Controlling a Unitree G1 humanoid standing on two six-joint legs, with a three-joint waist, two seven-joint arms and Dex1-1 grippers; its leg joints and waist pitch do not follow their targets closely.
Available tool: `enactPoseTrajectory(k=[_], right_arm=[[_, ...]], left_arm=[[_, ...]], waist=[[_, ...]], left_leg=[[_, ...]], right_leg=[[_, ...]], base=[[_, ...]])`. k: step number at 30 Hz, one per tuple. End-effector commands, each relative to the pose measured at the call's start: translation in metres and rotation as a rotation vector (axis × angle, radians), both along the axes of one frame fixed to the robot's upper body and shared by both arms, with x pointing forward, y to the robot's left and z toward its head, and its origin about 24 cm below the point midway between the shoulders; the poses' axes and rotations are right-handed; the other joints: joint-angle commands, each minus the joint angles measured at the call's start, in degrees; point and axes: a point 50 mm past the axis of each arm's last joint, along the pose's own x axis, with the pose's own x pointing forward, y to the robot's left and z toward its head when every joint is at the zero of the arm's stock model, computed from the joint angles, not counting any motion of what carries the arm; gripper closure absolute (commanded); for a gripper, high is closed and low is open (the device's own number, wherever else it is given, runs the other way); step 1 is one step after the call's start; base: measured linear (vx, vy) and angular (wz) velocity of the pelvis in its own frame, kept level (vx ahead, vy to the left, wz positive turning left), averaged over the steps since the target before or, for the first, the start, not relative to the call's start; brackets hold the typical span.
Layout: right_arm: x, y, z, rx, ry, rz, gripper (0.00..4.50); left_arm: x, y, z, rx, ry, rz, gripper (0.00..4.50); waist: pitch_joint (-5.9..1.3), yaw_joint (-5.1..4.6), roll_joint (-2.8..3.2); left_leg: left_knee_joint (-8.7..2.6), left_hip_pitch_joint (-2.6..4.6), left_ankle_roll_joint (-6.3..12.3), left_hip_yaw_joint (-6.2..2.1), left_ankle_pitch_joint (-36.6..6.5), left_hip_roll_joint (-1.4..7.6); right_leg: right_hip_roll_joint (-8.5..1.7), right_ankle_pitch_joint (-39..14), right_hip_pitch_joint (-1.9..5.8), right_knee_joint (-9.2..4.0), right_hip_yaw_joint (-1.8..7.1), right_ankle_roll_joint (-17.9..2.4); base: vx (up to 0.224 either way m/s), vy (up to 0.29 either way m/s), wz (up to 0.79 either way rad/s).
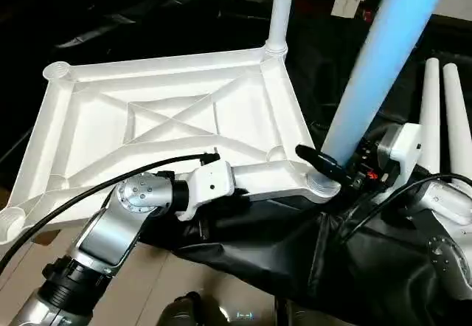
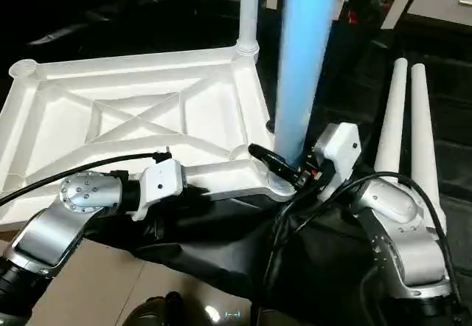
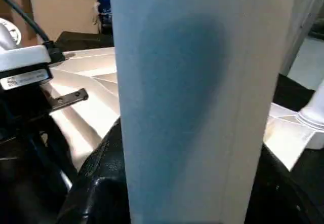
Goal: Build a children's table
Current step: Insert table leg to table base
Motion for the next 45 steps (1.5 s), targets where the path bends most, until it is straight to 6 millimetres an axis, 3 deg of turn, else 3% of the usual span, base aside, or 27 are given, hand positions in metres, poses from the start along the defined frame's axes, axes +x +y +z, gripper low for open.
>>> enactPoseTrajectory(k=[1,7,16,24,28,45], right_arm=[[-0.009,0.019,-0.024,-0.028,0.141,0.141,2.71],[0.003,0.016,-0.019,0.070,0.164,0.062,2.71],[0.014,-0.001,-0.019,0.225,0.243,-0.076,2.71],[0.005,-0.012,-0.027,0.249,0.269,-0.135,2.71],[0.001,-0.013,-0.030,0.234,0.258,-0.150,2.71],[-0.021,0.004,-0.055,0.093,0.323,-0.053,2.71]], left_arm=[[-0.002,0.001,-0.019,0.002,0.078,0.038,4.50],[-0.002,0.002,-0.019,0.004,0.078,0.043,4.50],[-0.004,0.002,-0.020,0.004,0.080,0.043,4.50],[-0.004,0.002,-0.020,0.004,0.081,0.044,4.50],[-0.003,0.002,-0.020,0.001,0.080,0.045,4.50],[-0.003,0.002,-0.020,0.003,0.081,0.047,4.50]], waist=[[-3.49,0.07,-1.52],[-3.23,-0.07,-1.84],[-3.15,-0.11,-1.62],[-2.87,-0.03,-1.47],[-2.92,0.09,-1.39],[-2.33,0.02,-1.45]], left_leg=[[-3.15,0.53,7.92,-0.38,-9.4,1.25],[-3.33,0.43,7.48,-0.40,-10.4,1.24],[-3.54,0.57,6.39,-0.40,-11.1,1.28],[-3.81,0.44,5.59,-0.46,-12.4,1.31],[-3.85,0.49,5.51,-0.43,-12.0,1.33],[-4.61,0.32,3.73,-0.76,-16.6,1.46]], right_leg=[[-1.42,-13.6,3.27,-3.39,1.17,-13.3],[-1.53,-16.8,3.03,-3.72,1.20,-12.5],[-1.47,-16.9,2.85,-3.85,1.21,-12.2],[-1.57,-19.8,2.67,-4.26,1.24,-11.0],[-1.51,-18.4,2.60,-4.20,1.26,-10.9],[-1.73,-24.8,2.33,-4.98,1.39,-8.1]], base=[[0.000,0.000,0.00],[0.000,0.000,0.00],[0.000,0.000,0.00],[0.000,0.000,0.00],[0.000,0.000,0.00],[0.000,0.000,0.00]])
